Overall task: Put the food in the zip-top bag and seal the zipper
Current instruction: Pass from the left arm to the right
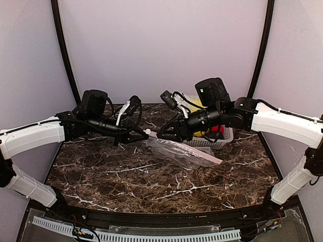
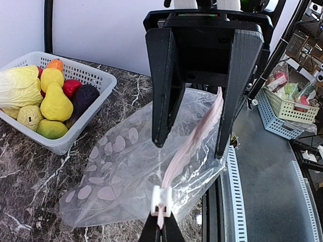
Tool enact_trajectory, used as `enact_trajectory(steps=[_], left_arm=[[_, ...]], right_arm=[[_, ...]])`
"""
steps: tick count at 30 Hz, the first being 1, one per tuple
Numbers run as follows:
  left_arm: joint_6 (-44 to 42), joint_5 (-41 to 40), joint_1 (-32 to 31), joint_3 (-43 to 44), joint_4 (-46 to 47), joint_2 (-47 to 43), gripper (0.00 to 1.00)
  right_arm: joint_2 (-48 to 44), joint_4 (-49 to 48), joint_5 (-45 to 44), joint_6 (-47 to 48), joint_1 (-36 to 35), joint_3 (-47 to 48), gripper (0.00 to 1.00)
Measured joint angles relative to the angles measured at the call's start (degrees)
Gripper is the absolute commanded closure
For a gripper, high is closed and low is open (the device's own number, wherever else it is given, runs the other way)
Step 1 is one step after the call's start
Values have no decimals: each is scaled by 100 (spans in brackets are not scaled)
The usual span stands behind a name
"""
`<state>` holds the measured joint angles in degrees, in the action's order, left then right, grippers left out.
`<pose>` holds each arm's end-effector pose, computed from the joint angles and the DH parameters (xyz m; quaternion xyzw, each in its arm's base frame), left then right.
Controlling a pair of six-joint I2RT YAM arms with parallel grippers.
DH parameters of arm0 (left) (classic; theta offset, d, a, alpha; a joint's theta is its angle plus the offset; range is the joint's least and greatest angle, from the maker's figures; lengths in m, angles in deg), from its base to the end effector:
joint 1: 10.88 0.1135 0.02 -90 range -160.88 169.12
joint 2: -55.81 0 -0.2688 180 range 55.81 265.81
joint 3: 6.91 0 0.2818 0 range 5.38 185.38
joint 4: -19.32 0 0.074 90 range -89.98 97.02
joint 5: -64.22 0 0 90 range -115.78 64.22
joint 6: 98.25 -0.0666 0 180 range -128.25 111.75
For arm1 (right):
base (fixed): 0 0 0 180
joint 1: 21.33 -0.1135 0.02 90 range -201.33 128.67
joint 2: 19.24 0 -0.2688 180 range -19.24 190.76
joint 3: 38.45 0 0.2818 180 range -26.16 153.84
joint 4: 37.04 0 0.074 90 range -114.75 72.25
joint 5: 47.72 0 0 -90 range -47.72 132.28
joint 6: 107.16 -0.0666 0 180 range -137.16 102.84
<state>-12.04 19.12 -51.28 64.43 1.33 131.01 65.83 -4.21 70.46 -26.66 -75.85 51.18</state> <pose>0.2322 -0.2594 0.3093 0.4862 0.6288 -0.4629 0.3923 0.2035 0.3397 0.3409 -0.4341 0.7213 0.4409 0.3112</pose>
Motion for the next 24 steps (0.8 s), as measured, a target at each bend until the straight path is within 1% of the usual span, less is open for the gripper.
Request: enact_trajectory(steps=[9, 11, 14, 16, 17, 18, 19, 20, 21, 23, 24], left_arm=[[0, -4, 0, -33, 13, 0, 99], [0, -4, 0, -35, 11, 0, 99], [0, -9, 0, -35, 13, 0, 99], [0, -20, 0, -35, 13, 0, 99], [0, -24, 0, -35, 11, 0, 97], [2, -33, 0, -37, 11, 0, 92], [4, -42, 0, -39, 13, 0, 78], [0, -46, 0, -39, 17, 0, 72], [-2, -57, 0, -39, 31, 0, 62], [81, -59, 0, -44, 74, 0, 53], [122, -55, 0, -52, 105, 0, 52]], right_arm=[[127, -87, -87, 0, -2, 0, 67], [173, -87, -101, 0, -2, 0, 69], [243, -85, -118, 0, -4, 0, 77], [280, -90, -125, -2, -4, 0, 87], [291, -92, -129, -28, -7, 0, 93], [293, -98, -131, -4, -9, 0, 98], [293, -107, -138, -31, -13, 0, 100], [291, -127, -144, -24, -17, 0, 100], [289, -164, -157, -63, -22, -9, 100], [273, -264, -168, -66, -24, -55, 100], [247, -337, -168, -76, -24, -103, 100]])
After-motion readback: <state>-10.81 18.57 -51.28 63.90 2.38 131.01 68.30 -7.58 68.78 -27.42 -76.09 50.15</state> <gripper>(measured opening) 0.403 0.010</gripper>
